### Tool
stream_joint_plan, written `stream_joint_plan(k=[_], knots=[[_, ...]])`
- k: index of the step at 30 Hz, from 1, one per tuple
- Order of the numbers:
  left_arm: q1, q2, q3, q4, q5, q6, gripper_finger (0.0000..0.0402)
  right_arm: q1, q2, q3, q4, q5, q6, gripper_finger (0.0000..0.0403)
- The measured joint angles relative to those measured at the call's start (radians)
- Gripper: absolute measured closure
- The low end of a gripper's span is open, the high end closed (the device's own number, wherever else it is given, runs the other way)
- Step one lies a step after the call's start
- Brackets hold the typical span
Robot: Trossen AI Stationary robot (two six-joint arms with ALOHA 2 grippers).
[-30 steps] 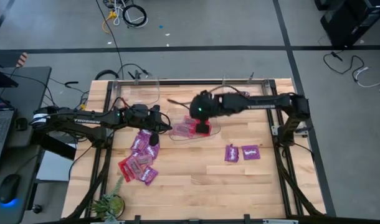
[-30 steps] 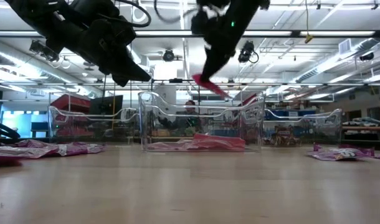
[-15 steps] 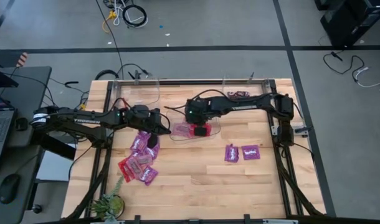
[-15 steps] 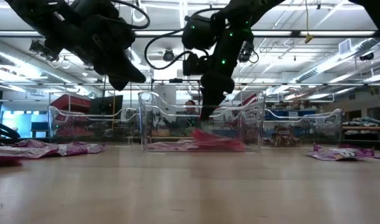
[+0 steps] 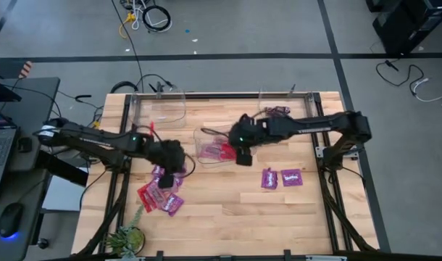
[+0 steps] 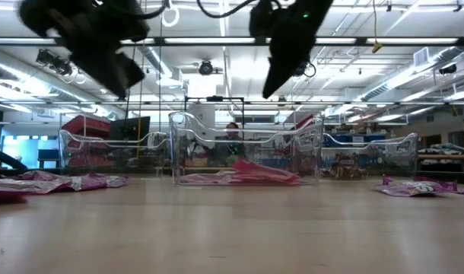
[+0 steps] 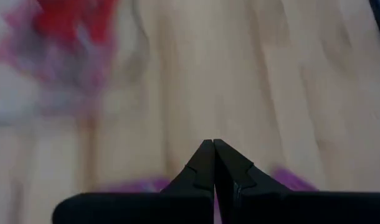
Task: Sort candy
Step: Put the red candy pack into the bottom transparent bin
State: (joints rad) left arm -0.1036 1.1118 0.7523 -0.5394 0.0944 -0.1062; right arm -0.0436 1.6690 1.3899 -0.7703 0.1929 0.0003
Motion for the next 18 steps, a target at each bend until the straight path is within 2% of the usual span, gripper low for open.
stream_joint_plan(k=[6, 8, 12, 18], knots=[[-0.156, 0.001, 0.024, -0.242, 0.024, -0.223, 0.0397, 0.083, -0.116, -0.151, 0.065, 0.08, 0.119, 0.0167], [-0.202, 0.009, 0.021, -0.295, 0.042, -0.239, 0.0388, 0.11, -0.147, -0.193, 0.093, 0.115, 0.147, 0.0169], [-0.276, 0.013, -0.005, -0.28, 0.067, -0.21, 0.0356, 0.146, -0.2, -0.258, 0.166, 0.151, 0.175, 0.0174], [-0.297, 0.064, -0.02, -0.246, 0.03, -0.241, 0.029, 0.166, -0.218, -0.28, 0.189, 0.155, 0.203, 0.0172]])
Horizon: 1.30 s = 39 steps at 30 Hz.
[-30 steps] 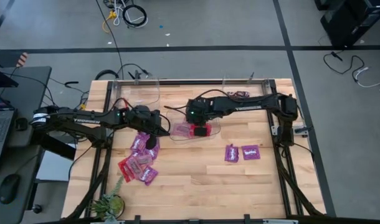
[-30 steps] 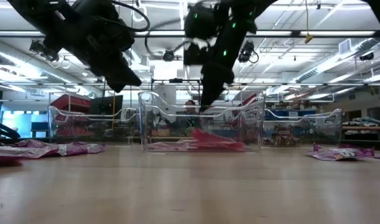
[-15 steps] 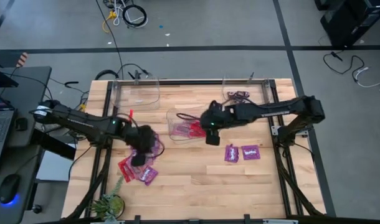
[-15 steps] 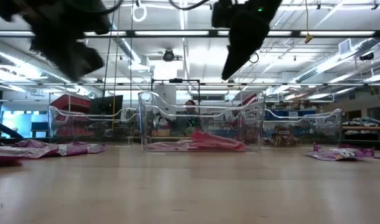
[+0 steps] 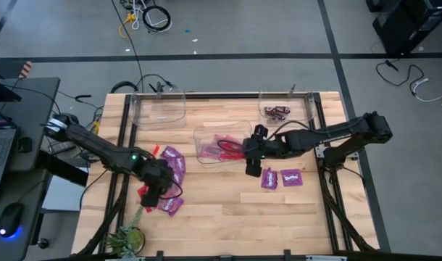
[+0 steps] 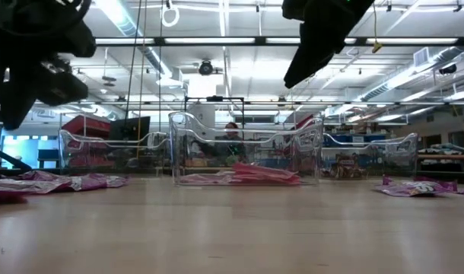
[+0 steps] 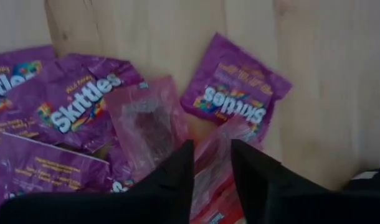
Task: Sort candy
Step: Put the red candy pack into the bottom transparent bin
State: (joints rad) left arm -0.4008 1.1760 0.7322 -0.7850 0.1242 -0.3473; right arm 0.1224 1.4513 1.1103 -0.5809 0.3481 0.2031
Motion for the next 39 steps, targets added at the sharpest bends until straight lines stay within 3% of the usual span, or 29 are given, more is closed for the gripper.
stream_joint_plan(k=[12, 25, 29, 36, 39], knots=[[-0.039, 0.179, -0.002, -0.042, -0.026, 0.032, 0.0199, 0.002, 0.001, 0.0, 0.004, 0.0, -0.009, 0.0177], [-0.079, 0.287, 0.0, -0.058, -0.029, 0.056, 0.0188, 0.002, 0.001, 0.0, 0.004, 0.0, -0.02, 0.0185], [-0.086, 0.292, 0.0, -0.077, -0.051, 0.056, 0.0218, 0.002, 0.001, 0.0, 0.004, 0.0, -0.021, 0.0188], [-0.086, 0.29, 0.053, -0.154, -0.062, 0.079, 0.0369, 0.002, 0.001, 0.0, 0.002, 0.0, -0.023, 0.019], [-0.081, 0.289, 0.095, -0.188, -0.062, 0.087, 0.0391, 0.002, 0.001, 0.0, -0.002, 0.0, -0.023, 0.0189]])
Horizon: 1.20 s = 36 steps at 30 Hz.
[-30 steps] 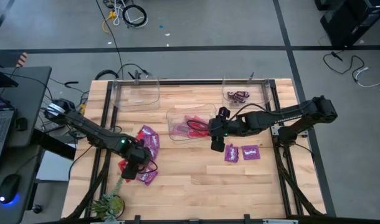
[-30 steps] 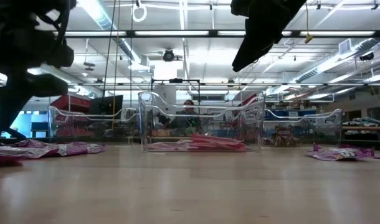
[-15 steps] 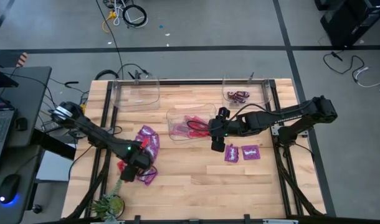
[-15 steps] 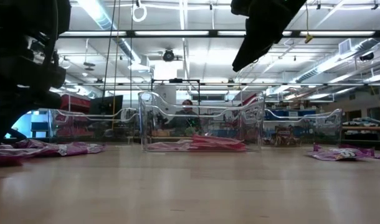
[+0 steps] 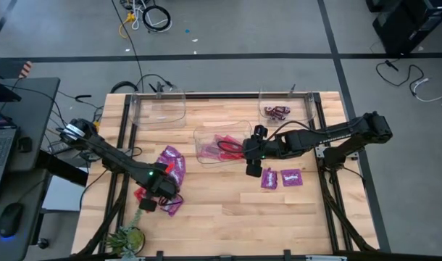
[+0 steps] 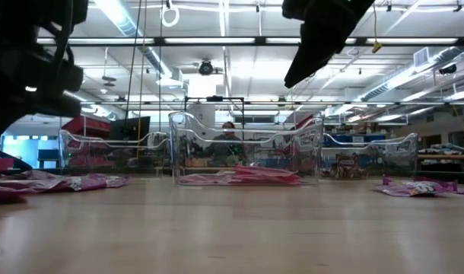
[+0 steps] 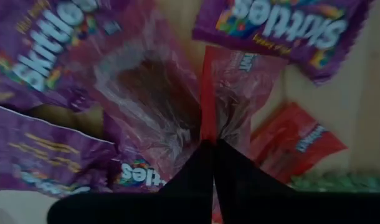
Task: Sort candy
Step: Put the red candy pack into the bottom transparent bin
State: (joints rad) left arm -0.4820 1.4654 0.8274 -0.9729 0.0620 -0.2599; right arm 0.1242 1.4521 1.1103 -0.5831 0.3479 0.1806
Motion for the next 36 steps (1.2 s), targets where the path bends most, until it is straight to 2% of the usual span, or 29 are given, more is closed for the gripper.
stream_joint_plan(k=[6, 11, 15, 21, 26, 31, 36], knots=[[0.028, -0.018, 0.083, -0.051, 0.0, 0.043, 0.0399, 0.0, 0.0, 0.0, -0.017, 0.0, 0.0, 0.0195], [0.122, -0.085, 0.115, -0.027, -0.007, 0.042, 0.04, 0.0, 0.0, 0.0, -0.033, 0.0, 0.0, 0.0197], [0.244, -0.127, 0.132, 0.06, -0.022, 0.059, 0.04, 0.0, 0.0, 0.0, -0.039, 0.002, 0.003, 0.0197], [0.452, -0.122, 0.134, 0.347, -0.025, 0.099, 0.0401, 0.0, 0.0, 0.0, -0.041, 0.034, 0.0, 0.02], [0.577, -0.121, 0.139, 0.529, 0.032, 0.14, 0.0401, -0.001, 0.0, 0.0, -0.044, 0.035, -0.008, 0.0198], [0.638, -0.085, 0.208, 0.559, 0.037, 0.223, 0.0401, -0.001, 0.0, 0.0, -0.046, 0.036, -0.023, 0.0202], [0.686, 0.012, 0.291, 0.569, 0.037, 0.283, 0.0401, -0.003, 0.0, 0.0, -0.041, 0.05, -0.023, 0.0201]])
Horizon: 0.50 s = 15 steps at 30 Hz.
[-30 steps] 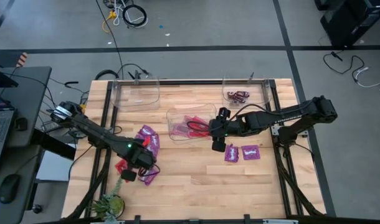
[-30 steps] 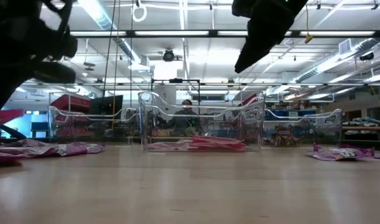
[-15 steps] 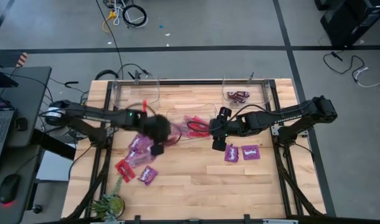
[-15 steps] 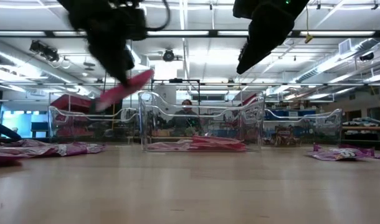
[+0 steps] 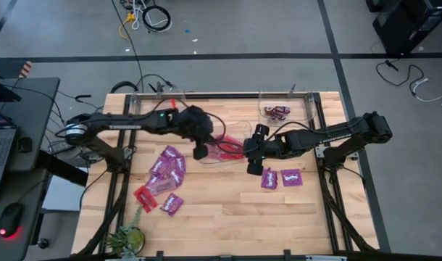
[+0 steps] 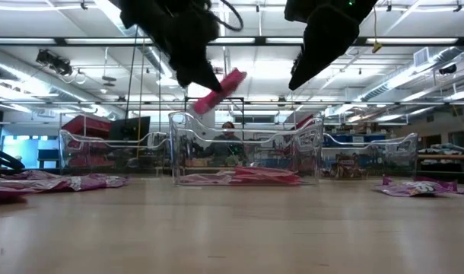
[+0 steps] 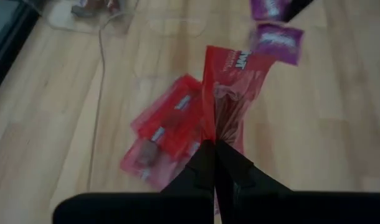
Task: Sort candy
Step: Put the red candy pack into the bottom transparent bin
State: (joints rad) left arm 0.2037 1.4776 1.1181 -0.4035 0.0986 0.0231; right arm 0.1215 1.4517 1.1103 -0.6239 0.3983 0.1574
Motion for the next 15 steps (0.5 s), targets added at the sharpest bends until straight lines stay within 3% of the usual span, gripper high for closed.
stream_joint_plan(k=[8, 15], knots=[[0.054, 0.173, 0.063, -0.07, 0.053, 0.081, 0.0396, 0.0, 0.0, 0.0, -0.009, 0.002, 0.004, 0.0203], [0.035, 0.199, 0.064, -0.09, 0.051, 0.169, 0.0346, 0.0, 0.0, 0.0, -0.012, 0.002, 0.002, 0.0204]])
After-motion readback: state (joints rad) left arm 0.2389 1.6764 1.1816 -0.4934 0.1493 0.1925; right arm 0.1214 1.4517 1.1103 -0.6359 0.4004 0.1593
